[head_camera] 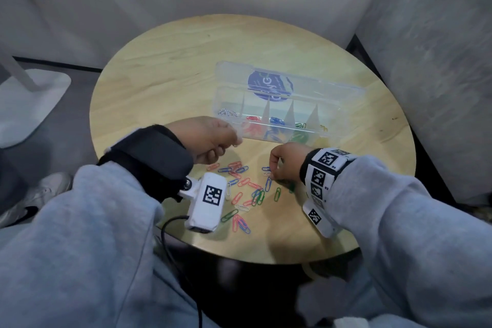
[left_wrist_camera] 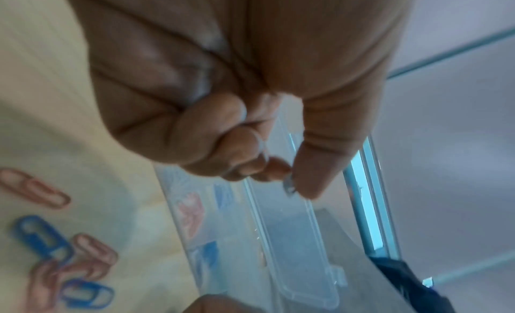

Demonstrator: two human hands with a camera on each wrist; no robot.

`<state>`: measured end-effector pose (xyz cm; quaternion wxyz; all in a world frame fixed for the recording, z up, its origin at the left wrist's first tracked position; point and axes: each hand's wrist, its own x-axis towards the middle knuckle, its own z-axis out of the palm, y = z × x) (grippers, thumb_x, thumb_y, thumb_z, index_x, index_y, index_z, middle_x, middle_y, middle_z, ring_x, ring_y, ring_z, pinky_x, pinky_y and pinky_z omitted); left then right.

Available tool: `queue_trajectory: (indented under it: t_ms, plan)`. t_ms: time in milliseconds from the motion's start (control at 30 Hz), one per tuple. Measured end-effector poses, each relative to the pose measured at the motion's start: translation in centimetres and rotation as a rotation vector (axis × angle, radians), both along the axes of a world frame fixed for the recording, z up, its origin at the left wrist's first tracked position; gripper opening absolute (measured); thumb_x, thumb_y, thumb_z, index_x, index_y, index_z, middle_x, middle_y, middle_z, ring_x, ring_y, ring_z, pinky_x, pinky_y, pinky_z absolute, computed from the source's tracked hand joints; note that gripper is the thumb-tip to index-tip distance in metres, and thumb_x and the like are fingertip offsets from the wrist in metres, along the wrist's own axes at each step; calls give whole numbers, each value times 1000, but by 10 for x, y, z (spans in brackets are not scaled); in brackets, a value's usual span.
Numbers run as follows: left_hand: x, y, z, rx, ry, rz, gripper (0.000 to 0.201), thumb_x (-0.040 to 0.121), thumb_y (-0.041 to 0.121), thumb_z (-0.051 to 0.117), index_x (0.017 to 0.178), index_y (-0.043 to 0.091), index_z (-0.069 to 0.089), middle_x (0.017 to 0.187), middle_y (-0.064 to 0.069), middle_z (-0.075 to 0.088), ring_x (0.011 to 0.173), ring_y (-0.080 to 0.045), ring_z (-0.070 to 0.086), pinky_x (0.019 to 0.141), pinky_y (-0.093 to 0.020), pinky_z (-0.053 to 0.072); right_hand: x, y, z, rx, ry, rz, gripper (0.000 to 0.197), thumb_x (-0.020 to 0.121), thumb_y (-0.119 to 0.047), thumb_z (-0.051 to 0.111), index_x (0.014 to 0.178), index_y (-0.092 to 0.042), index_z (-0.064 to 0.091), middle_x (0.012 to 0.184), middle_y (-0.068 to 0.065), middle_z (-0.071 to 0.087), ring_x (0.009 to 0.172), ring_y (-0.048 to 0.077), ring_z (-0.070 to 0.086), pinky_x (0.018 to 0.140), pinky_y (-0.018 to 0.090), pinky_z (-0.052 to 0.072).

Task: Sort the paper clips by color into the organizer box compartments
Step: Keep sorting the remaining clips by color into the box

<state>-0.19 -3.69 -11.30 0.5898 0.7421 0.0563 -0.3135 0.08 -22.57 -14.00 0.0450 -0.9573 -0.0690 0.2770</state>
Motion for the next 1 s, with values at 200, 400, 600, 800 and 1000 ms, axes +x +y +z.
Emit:
queue_trajectory:
  t_ms: [200,400,600,800,1000]
  plan:
    - [6,14,7,-340,143,228,22,84,5,44,63,14,43,57,-1,48,41,-7,45,36,-11,34,1,-4,-2,26,-6,-19,9,84,-24,65,85,-21,57,66,-12,44,57,1,39,48,18,29]
    - [3,14,12,-548,207,212,14,65,8,39,53,14,42,54,-3,47,40,-10,40,35,-10,28,-2,-3,-2,23,-30,-8,19,83,-27,66,101,-20,65,68,-13,38,68,10,45,49,17,29]
    - [2,9,9,-428,219,186,26,76,18,50,54,17,37,51,0,42,37,-7,34,34,-10,18,1,-1,-1,1,9,1,5,83,-18,61,88,-20,63,66,-10,49,62,9,47,49,17,35]
    - [2,0,-2,515,-181,-134,33,84,29,63,62,17,41,60,0,41,51,-16,35,46,-21,23,3,-12,2,121,72,-136,7,80,-16,64,76,-20,59,72,-5,56,68,12,51,55,18,39]
    - [-8,-7,-21,860,-234,-387,29,75,35,71,66,19,49,75,0,56,78,-21,52,60,-23,34,4,-19,-1,591,232,-477,23,79,5,57,64,-11,54,55,7,58,40,14,46,44,20,37]
